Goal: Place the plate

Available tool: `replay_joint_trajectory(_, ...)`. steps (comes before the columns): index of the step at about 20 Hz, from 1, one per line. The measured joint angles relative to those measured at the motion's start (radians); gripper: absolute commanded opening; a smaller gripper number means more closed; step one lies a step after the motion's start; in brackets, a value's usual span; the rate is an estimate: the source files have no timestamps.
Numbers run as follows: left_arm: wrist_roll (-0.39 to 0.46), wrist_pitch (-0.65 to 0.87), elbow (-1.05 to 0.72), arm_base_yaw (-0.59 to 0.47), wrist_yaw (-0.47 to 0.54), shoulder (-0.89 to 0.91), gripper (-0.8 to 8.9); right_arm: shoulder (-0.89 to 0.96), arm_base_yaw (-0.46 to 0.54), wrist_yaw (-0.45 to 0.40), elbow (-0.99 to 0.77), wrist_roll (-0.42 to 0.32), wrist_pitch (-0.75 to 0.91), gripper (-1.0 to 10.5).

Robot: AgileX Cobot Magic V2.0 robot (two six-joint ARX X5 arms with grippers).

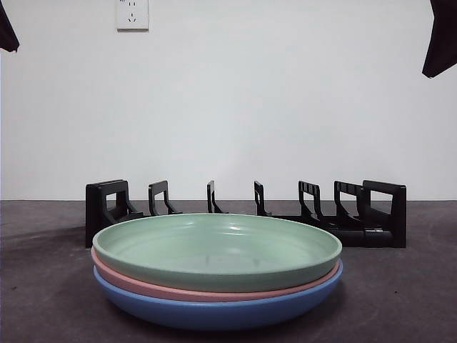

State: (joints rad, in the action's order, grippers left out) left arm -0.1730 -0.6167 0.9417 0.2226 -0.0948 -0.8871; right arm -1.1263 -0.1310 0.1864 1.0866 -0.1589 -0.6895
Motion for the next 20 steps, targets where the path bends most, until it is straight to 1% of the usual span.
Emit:
replay_joint_trajectory(2,0.02,0.006,-0.003,0.0,0.005,0.008,0.08,0.0,0.0,0.0,0.0,0.0,0.0,0.3)
replay_joint_trajectory(3,0.038,0.077,-0.036,-0.007,0.019,0.039,0.08,0.0,0.0,-0.001,0.0,0.0,0.0,0.3)
replay_joint_trajectory(4,0.061,0.181,-0.106,-0.022,0.031,0.1,0.08,0.0,0.0,-0.001,0.0,0.0,0.0,0.3)
replay_joint_trajectory(7,0.147,0.52,-0.441,-0.09,0.041,0.369,0.08,0.0,0.0,-0.003,0.0,0.0,0.0,0.3)
replay_joint_trajectory(8,0.164,0.578,-0.55,-0.115,0.041,0.466,0.08,0.0,0.0,-0.003,0.0,0.0,0.0,0.3)
replay_joint_trajectory(9,0.177,0.58,-0.649,-0.142,0.041,0.566,0.08,0.0,0.0,-0.003,0.0,0.0,0.0,0.3)
replay_joint_trajectory(11,0.185,0.521,-0.815,-0.177,0.043,0.753,0.08,0.0,0.0,-0.003,0.0,0.0,0.0,0.3)
replay_joint_trajectory(13,0.184,0.486,-0.889,-0.18,0.043,0.842,0.08,0.0,0.0,-0.003,0.0,0.0,0.0,0.3)
replay_joint_trajectory(15,0.184,0.466,-0.909,-0.181,0.044,0.879,0.08,0.0,0.0,-0.003,0.0,0.0,0.0,0.3)
replay_joint_trajectory(17,0.183,0.481,-0.909,-0.181,0.045,0.884,0.08,0.001,0.0,-0.003,0.0,0.001,0.0,0.3)
replay_joint_trajectory(20,0.182,0.444,-0.909,-0.181,0.044,0.881,0.08,0.001,0.0,-0.003,0.0,0.002,0.0,0.3)
